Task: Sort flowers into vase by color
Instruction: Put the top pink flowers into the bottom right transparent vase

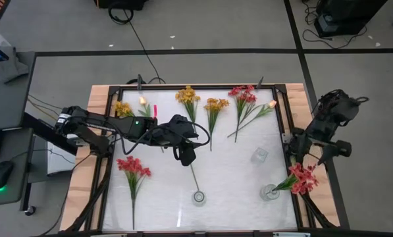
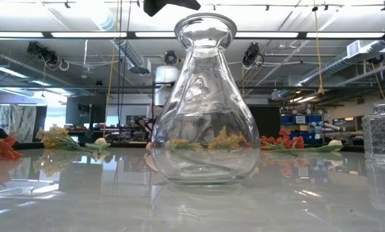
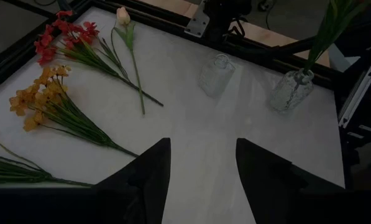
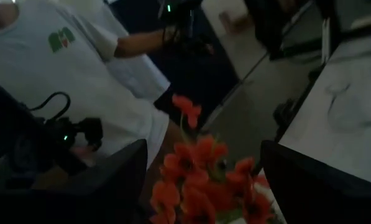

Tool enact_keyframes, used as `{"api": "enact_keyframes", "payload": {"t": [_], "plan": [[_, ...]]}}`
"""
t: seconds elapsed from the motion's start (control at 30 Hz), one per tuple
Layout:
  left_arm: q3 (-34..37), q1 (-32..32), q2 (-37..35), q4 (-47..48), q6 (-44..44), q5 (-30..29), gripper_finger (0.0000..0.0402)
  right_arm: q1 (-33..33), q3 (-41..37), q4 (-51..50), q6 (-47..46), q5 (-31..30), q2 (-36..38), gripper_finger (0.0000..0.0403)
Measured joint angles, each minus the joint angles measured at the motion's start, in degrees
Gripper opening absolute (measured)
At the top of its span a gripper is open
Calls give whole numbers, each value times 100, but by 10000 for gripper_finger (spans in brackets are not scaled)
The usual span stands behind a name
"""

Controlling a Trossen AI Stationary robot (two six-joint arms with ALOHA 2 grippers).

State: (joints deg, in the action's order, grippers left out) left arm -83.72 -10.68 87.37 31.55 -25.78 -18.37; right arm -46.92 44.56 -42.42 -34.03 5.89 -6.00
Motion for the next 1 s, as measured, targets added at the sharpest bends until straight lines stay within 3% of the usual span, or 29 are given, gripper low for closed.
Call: {"api": "enact_keyframes", "payload": {"t": [0.23,0.43,1.0], "plan": [[0,0,0,-44,-11,0,188,0,607,36,361,-797,0,320],[0,-1,-2,-59,-13,0,188,2,1079,235,866,-1842,0,320],[0,0,-2,-90,243,-2,188,2,1180,4107,5127,-5620,-407,320]]}}
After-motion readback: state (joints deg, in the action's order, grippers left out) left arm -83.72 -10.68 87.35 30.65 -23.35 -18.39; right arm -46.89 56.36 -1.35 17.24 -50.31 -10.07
